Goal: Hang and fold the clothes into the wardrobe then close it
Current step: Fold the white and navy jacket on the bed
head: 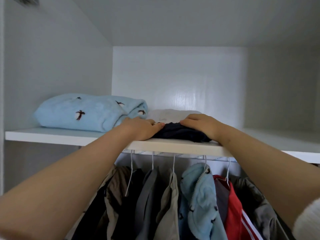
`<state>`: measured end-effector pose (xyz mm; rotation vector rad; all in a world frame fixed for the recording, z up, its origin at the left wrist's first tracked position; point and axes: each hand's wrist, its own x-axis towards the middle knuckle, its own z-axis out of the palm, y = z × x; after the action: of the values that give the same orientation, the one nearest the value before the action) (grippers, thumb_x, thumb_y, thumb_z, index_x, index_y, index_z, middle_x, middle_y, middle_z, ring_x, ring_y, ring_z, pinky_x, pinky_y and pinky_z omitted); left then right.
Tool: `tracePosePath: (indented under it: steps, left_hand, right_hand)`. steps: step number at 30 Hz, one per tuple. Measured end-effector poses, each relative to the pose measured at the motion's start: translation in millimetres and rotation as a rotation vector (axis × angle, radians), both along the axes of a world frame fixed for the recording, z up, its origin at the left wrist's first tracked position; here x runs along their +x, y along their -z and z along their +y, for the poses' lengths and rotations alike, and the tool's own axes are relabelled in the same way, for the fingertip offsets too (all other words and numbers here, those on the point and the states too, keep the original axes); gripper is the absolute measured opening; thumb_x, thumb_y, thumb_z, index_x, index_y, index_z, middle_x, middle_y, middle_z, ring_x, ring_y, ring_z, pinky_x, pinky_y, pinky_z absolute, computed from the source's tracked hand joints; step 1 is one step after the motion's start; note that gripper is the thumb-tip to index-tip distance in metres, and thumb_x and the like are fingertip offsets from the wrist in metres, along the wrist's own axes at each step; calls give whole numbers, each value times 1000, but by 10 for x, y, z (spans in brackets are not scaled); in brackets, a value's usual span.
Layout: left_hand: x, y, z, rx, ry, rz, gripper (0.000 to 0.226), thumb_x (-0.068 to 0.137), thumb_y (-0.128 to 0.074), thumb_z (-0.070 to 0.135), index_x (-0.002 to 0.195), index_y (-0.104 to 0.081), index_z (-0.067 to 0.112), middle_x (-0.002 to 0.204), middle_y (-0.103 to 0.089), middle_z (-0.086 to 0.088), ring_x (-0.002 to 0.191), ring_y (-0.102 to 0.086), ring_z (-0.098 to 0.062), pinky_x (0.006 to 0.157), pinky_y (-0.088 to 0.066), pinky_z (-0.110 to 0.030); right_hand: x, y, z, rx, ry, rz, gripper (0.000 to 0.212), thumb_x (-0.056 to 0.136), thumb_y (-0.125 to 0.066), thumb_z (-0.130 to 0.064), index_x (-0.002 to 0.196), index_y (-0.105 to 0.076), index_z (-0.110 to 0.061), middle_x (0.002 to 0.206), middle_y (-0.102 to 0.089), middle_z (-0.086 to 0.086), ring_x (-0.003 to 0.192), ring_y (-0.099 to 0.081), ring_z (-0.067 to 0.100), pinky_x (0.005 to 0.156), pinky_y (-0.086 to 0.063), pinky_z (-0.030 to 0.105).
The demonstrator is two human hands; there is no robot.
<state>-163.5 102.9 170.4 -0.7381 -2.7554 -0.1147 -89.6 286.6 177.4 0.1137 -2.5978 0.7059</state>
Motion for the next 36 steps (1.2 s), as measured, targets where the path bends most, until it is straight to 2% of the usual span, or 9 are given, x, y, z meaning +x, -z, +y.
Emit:
tracePosePath:
  steps: [4, 8, 11, 13, 17, 20, 25, 28, 36]
  left_hand:
    - [64, 28, -101, 265, 109, 73, 54, 95, -37, 46, 142, -34, 19, 151, -29, -6, 136, -30, -27, 110, -27, -40]
    - [205, 210, -231, 466, 143, 204, 62, 90, -46, 48, 143, -30, 18, 154, -18, -1, 134, -32, -26, 108, -31, -40]
    - [399, 493, -335, 570, 215, 357, 58, 90, -47, 46, 141, -34, 19, 148, -32, -2, 137, -27, -21, 110, -20, -37]
    - [548, 742, -448, 706, 307, 375, 57, 89, -53, 40, 139, -36, 19, 146, -37, -1, 141, -17, -20, 113, -8, -35]
    - [890, 1365, -625, 988, 533, 147, 45, 85, -63, 20, 128, -50, 14, 135, -48, -4, 135, -30, -21, 107, -25, -31]
    - [1249, 1828, -616, 1074, 573, -177, 30, 85, -62, 19, 115, -60, 18, 111, -57, 6, 102, -51, -8, 85, -33, -15]
    - [2145, 2564, -435, 900, 739, -749, 11, 87, -61, 14, 87, -62, 25, 92, -64, 7, 95, -59, -13, 86, -43, -24]
    - [2933, 2954, -410, 738, 810, -1025, 20, 88, -59, 11, 81, -62, 30, 87, -65, 10, 94, -60, -13, 87, -44, -23]
    - [5737, 3817, -1023, 106, 1071, -1418, 13, 91, -56, 16, 80, -60, 22, 84, -66, 0, 77, -63, -14, 67, -42, -23]
  right_hand:
    - [180, 38, -68, 100, 270, 264, 33, 95, -41, -34, 75, -55, -12, 69, -52, 0, 61, -44, 9, 53, -32, 23]
    - [449, 267, -239, 102, 458, 390, 23, 94, -39, -29, 98, -60, -20, 80, -58, -1, 66, -48, 14, 54, -33, 25]
    - [635, 552, -515, 134, 503, 373, 33, 93, -43, -32, 124, -52, -25, 119, -60, 0, 107, -53, 22, 89, -36, 33]
    - [761, 749, -751, 153, 472, 336, 44, 91, -48, -34, 134, -44, -27, 142, -42, -1, 134, -31, 22, 110, -21, 36]
    - [1135, 1332, -1254, -249, 340, 282, 41, 90, -56, -27, 130, -48, -22, 134, -50, 2, 114, -44, 13, 100, -33, 26]
    - [1613, 1918, -1460, -394, 457, 176, 33, 90, -57, -23, 122, -54, -19, 122, -56, -2, 106, -48, 9, 77, -29, 8]
    - [2939, 2884, -1649, -683, 897, 39, 22, 90, -55, -20, 111, -61, -16, 109, -64, 2, 103, -58, 20, 87, -42, 23]
    - [3898, 3283, -1898, -786, 1194, 12, 15, 89, -53, -21, 97, -64, -13, 97, -68, 5, 90, -60, 23, 72, -41, 23]
    - [6498, 4082, -3369, -1024, 1785, 108, 21, 87, -50, -17, 93, -65, -4, 84, -66, 10, 82, -60, 27, 63, -37, 25]
